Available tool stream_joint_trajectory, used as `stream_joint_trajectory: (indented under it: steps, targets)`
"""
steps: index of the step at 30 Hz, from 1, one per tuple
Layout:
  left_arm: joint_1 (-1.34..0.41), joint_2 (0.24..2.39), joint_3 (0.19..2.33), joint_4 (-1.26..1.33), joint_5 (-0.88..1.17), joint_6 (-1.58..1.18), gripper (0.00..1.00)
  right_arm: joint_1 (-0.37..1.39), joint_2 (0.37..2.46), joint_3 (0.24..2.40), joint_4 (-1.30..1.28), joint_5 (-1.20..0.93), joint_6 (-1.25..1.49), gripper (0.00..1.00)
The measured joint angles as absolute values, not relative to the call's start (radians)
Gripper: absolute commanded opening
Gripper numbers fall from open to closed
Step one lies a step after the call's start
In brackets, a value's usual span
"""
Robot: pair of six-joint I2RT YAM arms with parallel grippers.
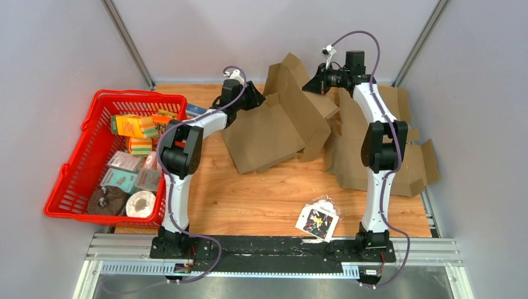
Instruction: Fold the paper box
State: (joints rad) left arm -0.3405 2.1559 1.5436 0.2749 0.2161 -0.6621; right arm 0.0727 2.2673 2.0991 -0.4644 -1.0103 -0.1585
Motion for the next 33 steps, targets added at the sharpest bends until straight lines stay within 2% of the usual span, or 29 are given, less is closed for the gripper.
stream_joint_trajectory:
  steps: [3, 12, 19, 24, 33]
  targets:
    - [-0.348, 2.222, 1.599, 0.281, 0.195, -0.696, 0.5, 0.054, 2.267, 2.08, -0.431, -1.016, -0.128, 0.0]
    - [-0.398, 2.334, 1.71, 0.259, 0.011, -0.825, 0.38, 0.044, 2.228, 1.971, -0.294, -1.03, -0.048, 0.0]
    - [-0.411, 2.447, 1.842, 0.266, -0.031, -0.882, 0.52, 0.044, 2.214, 1.93, -0.235, -1.035, -0.023, 0.0]
    - [-0.411, 2.478, 1.858, 0.273, -0.034, -0.889, 0.56, 0.044, 2.214, 1.927, -0.226, -1.042, -0.022, 0.0]
    - [-0.411, 2.547, 1.963, 0.327, -0.008, -0.899, 0.56, 0.045, 2.214, 1.927, -0.222, -1.05, -0.022, 0.0]
